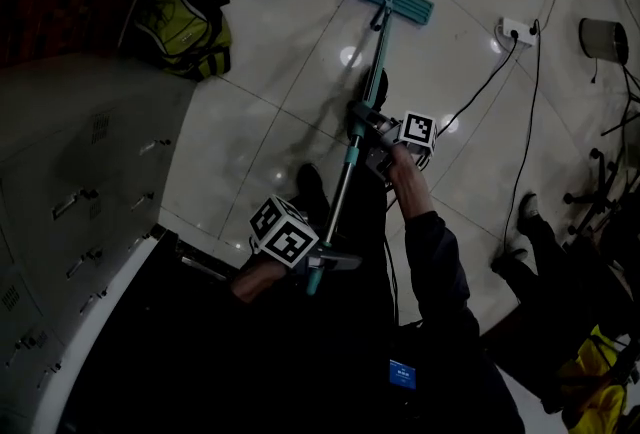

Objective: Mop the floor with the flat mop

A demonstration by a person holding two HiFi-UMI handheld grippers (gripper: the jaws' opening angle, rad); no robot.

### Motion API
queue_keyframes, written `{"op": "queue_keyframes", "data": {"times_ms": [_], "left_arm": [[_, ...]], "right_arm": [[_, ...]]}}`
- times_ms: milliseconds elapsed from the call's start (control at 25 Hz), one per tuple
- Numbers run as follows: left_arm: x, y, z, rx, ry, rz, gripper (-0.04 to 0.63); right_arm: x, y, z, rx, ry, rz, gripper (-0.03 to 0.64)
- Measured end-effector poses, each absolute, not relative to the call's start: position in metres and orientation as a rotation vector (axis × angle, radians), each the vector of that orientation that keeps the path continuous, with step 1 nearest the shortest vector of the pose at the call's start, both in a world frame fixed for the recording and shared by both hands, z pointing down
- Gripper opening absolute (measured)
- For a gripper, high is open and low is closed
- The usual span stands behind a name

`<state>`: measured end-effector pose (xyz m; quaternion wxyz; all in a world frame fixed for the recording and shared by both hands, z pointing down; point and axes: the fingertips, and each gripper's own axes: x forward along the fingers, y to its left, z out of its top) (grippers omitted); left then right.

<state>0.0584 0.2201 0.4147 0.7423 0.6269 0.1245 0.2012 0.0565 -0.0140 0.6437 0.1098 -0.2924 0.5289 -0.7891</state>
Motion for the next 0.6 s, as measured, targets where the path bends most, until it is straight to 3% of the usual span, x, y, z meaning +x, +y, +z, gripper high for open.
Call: {"op": "queue_keyframes", "data": {"times_ms": [600], "left_arm": [[0.215,-0.056,0.421,1.360,0.261,0.509,0.158]], "right_arm": [[0.228,-0.286,0.648,-0.860,1.483,-2.252,0.204]]}}
